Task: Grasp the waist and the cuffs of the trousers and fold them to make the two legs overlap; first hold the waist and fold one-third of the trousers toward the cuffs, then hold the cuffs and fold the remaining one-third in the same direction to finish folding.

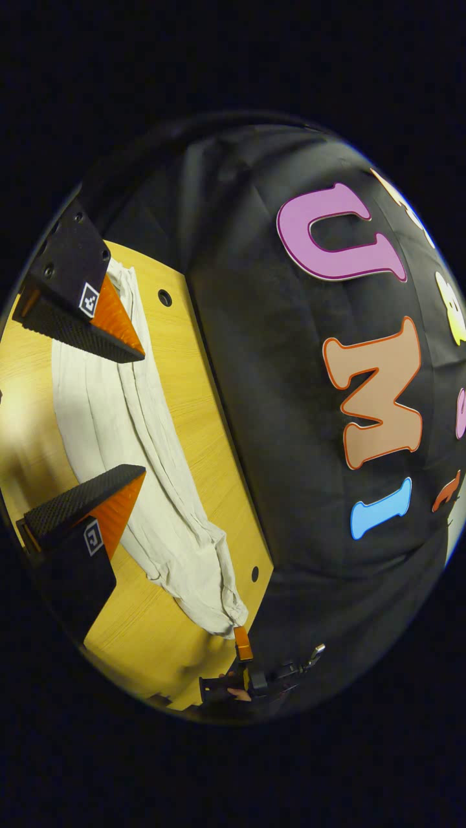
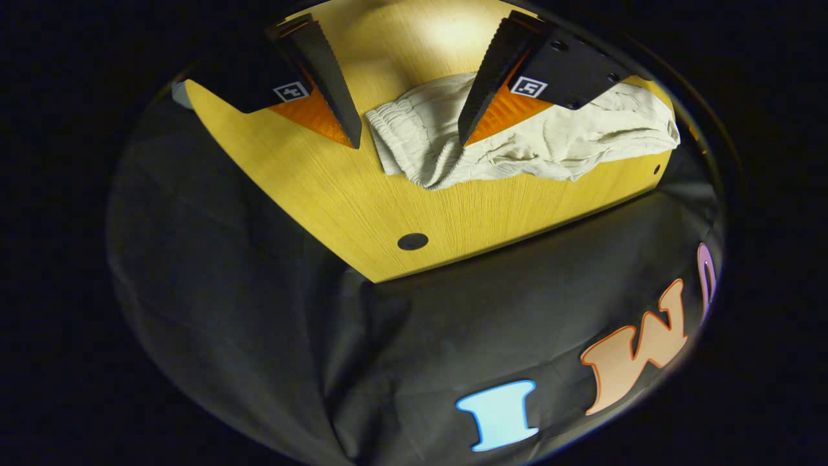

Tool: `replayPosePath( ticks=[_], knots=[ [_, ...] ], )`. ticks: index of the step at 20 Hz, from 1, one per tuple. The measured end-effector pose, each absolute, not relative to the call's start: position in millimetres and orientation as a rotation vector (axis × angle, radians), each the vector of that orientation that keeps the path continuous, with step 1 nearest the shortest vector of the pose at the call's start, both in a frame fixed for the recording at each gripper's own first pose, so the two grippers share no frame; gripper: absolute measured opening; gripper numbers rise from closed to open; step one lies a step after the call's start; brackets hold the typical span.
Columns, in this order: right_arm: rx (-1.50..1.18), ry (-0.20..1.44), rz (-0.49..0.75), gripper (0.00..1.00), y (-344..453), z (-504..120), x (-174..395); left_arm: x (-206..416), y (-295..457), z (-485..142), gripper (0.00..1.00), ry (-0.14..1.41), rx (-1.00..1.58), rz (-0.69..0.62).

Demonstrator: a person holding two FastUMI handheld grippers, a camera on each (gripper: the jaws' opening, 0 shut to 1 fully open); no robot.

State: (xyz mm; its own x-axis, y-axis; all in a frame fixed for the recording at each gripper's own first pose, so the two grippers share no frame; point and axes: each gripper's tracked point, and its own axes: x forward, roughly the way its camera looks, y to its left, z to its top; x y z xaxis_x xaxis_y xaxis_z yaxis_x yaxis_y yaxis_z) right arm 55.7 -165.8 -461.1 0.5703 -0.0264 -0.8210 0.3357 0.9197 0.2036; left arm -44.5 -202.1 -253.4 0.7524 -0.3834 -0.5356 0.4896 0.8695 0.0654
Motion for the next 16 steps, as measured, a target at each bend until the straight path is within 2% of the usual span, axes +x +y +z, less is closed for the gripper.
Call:
replayPosePath(
  ticks=[1,2,4,6,7,8,9,10,13,14,15,16],
  knots=[
    [0.385,0.952,-0.228,0.89,-166.0,-467.1,56.1,-46.1,-202.1,-251.6,0.96,0.535,0.208,-0.472],
    [0.412,0.965,-0.237,0.94,-166.6,-472.2,53.8,-49.0,-201.1,-248.5,0.96,0.534,0.212,-0.463],
    [0.477,0.996,-0.268,0.94,-167.9,-483.7,52.6,-55.5,-198.1,-245.2,0.96,0.533,0.223,-0.443],
    [0.539,1.029,-0.3,0.92,-163.1,-492.2,47.1,-61.1,-195.7,-241.0,0.96,0.53,0.226,-0.426],
    [0.559,1.043,-0.308,0.82,-163.3,-493.8,44.6,-64.8,-194.2,-238.9,0.96,0.532,0.224,-0.418],
    [0.55,1.024,-0.323,0.86,-168.8,-497.1,46.4,-67.6,-193.8,-238.3,0.96,0.533,0.221,-0.411],
    [0.555,1.048,-0.322,0.78,-169.4,-497.5,42.1,-70.3,-193.1,-236.1,0.96,0.53,0.216,-0.405],
    [0.553,1.037,-0.329,0.75,-170.1,-498.5,45.3,-72.4,-191.6,-235.9,0.96,0.529,0.212,-0.399],
    [0.593,1.064,-0.303,0.39,-160.6,-501.1,44.9,-77.3,-187.8,-238.2,0.96,0.54,0.201,-0.382],
    [0.599,1.043,-0.307,0.31,-161.8,-496.9,49.9,-78.7,-185.5,-237.5,0.96,0.541,0.197,-0.376],
    [0.613,1.026,-0.301,0.17,-161.0,-494.5,57.4,-80.3,-181.9,-235.4,0.96,0.536,0.194,-0.372],
    [0.623,1.008,-0.304,0.17,-164.2,-487.9,58.9,-80.6,-178.9,-233.2,0.96,0.529,0.188,-0.37]
  ],
)
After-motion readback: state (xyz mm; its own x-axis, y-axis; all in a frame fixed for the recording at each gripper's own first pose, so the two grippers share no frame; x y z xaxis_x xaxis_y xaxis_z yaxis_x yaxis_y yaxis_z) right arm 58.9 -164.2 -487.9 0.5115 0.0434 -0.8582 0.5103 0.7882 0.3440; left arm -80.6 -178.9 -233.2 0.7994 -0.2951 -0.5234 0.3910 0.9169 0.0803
